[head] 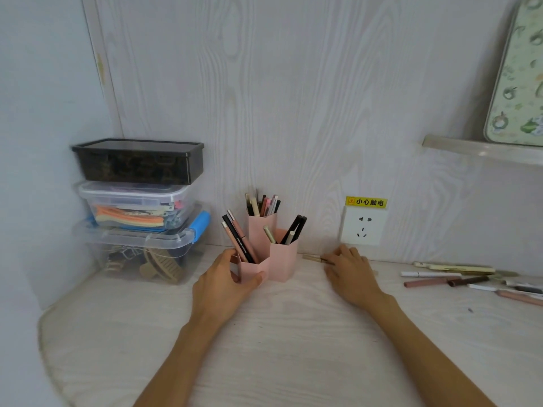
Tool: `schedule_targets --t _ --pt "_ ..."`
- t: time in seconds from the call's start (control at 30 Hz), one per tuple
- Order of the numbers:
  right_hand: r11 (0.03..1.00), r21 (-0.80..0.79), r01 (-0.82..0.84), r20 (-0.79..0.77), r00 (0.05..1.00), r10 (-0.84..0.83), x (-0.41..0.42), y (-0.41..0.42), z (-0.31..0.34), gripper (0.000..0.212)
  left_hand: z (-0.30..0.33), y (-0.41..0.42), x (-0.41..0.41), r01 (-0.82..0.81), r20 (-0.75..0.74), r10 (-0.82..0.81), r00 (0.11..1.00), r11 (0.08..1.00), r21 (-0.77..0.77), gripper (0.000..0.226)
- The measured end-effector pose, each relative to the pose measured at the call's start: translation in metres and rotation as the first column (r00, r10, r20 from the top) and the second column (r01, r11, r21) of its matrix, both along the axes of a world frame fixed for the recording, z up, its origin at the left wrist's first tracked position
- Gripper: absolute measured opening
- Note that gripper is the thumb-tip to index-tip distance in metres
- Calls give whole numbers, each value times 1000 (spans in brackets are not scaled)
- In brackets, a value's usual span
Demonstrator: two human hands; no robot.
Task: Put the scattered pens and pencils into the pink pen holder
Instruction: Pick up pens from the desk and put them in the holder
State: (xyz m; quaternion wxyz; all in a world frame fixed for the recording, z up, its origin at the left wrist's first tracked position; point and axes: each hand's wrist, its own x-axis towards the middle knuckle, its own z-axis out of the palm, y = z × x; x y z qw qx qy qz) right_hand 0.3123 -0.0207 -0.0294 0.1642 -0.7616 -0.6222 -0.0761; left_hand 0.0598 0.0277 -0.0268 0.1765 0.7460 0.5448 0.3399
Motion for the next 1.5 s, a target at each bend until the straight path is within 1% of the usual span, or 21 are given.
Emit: schedule_targets --t 0.13,0.2,0.23,0.3,0.37,0.43,0.5,0.53,0.6,0.63,0.73,0.8,0.83,0.87,0.93,1.03,1.1,1.23,1.33,1.43,1.5 --pt "1000 12 18 -79 997 -17 -3 -6 17 19 -1 0 0 -12 -11 13 1000 1000 2 68" --pt "992 118 39 -168 986 -19 -9 -11 35 15 -1 1 1 -13 -18 13 1000 1000 -5 69" --pt "973 225 57 -217 976 -7 -14 -14 46 14 -1 1 2 -14 -21 14 1000 1000 -10 69" --pt "870 486 79 -336 936 103 -29 -17 75 12 0 1 2 -16 -18 16 1000 1000 -19 69" --pt "729 683 47 -423 840 341 -50 -18 105 25 0 0 2 -15 -10 15 1000 1000 -13 70" --pt "604 797 1 -411 734 541 -71 -16 132 44 1 -1 1 -14 2 14 1000 1000 1 67" --pt "534 845 -40 -366 684 630 -90 -7 147 52 1 -2 -1 -10 20 10 1000 1000 6 65" --pt "526 849 -53 -355 681 641 -98 0 150 52 1 -2 -1 -7 23 7 1000 1000 5 65" --pt "543 836 -73 -341 706 620 -110 15 148 50 2 -2 -1 -6 24 6 1000 1000 -6 65" --pt "572 815 -87 -341 726 597 -112 22 143 48 2 -3 0 -7 25 7 1000 1000 -17 66" --pt "711 685 -160 -331 801 498 -113 36 119 37 2 -2 -1 -4 40 4 999 1000 -15 64" --pt "780 588 -213 -169 911 376 -108 42 99 30 2 -2 -2 0 56 1 998 1000 -14 61" --pt "811 542 -223 -67 950 305 -105 43 91 36 2 -2 -2 3 64 -2 998 1000 -18 61" --pt "831 510 -222 7 967 254 -102 45 84 41 3 -2 -3 5 67 -3 998 1000 -21 62" --pt "847 485 -219 62 974 217 -96 45 79 46 4 -3 -3 8 69 -7 998 1000 -20 62" --pt "863 441 -245 70 968 239 -91 40 82 49 6 -6 -2 40 69 -37 997 999 -29 60" --pt "861 425 -278 40 957 289 -86 31 83 48 8 -9 -3 71 37 -70 997 997 -32 59" --pt "834 464 -297 -23 938 347 -57 -4 70 40 12 -14 0 104 -40 -105 994 995 -6 62" --pt "856 462 -232 -66 953 294 -25 -35 53 38 14 -17 2 91 -63 -91 994 996 -4 62" --pt "886 436 -159 -67 976 208 15 -61 36 34 15 -22 13 68 -82 -70 994 997 -20 57" --pt "908 411 -87 -82 988 131 42 -76 26 29 11 -24 24 42 -72 -42 997 999 -9 61"
